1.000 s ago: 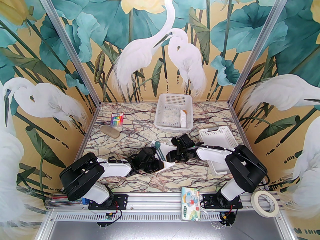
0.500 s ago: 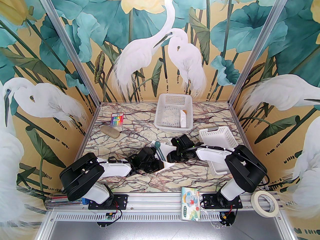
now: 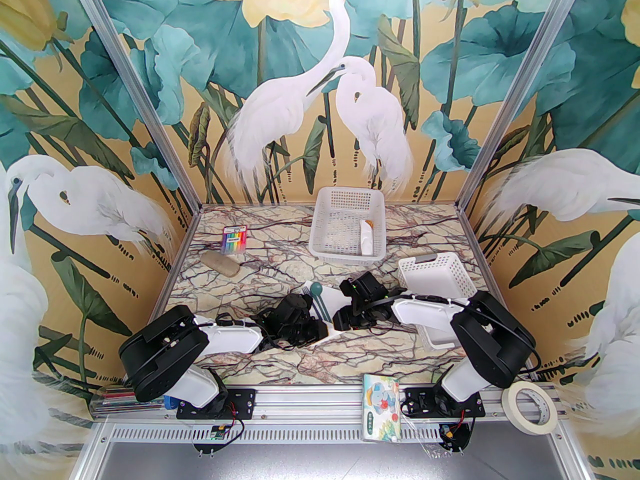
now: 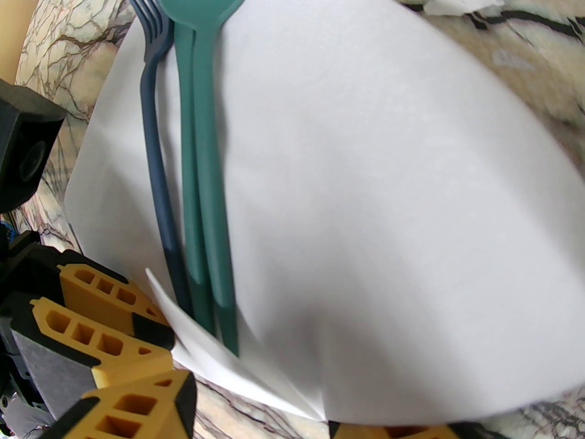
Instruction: Place the utensils on the paper napkin and roll it up
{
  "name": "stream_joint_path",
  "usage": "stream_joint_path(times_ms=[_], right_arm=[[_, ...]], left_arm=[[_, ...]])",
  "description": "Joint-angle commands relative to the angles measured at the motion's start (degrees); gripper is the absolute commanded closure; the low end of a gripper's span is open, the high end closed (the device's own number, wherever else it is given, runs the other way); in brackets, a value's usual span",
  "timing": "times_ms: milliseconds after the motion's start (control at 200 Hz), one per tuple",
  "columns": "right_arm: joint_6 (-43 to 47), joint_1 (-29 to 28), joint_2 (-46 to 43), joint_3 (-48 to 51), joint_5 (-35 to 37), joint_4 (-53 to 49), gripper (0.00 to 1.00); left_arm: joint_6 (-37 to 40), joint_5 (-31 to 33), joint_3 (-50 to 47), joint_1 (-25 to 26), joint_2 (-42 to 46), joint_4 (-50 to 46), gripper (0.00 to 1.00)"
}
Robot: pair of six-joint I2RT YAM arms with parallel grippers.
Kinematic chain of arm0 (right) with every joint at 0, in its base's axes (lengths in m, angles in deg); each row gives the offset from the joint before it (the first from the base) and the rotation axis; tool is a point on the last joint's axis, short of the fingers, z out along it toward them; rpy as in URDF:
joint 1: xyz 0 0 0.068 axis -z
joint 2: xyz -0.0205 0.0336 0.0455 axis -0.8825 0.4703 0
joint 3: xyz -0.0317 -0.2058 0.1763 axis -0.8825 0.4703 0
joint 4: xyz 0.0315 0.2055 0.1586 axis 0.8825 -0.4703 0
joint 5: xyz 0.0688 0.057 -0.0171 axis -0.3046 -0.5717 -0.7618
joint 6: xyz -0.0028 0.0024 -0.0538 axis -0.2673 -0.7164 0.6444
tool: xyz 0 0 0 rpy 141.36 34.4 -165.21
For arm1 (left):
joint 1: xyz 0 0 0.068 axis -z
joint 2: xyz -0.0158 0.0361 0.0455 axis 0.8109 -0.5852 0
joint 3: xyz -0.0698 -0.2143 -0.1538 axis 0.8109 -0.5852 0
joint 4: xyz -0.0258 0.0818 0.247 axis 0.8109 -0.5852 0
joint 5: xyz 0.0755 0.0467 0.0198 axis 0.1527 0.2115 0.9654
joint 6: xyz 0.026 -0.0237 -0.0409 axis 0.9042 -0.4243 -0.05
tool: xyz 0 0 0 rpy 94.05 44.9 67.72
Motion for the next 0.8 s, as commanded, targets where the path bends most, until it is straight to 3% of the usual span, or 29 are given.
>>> stream_joint_path(times_ms=[0,795], right_arm=[[1.0,-1.2,1.1,-0.3,0.9,-3.2,0.51],[1.1,-4.0,5.3,-3.7,5.0,-6.2,0.52]], left_arm=[[0.8,2.4,-0.4,0.5,-1.1,-6.2,0.74],[0.5,3.5,0.8,0.5,8.4,-8.3,0.68]])
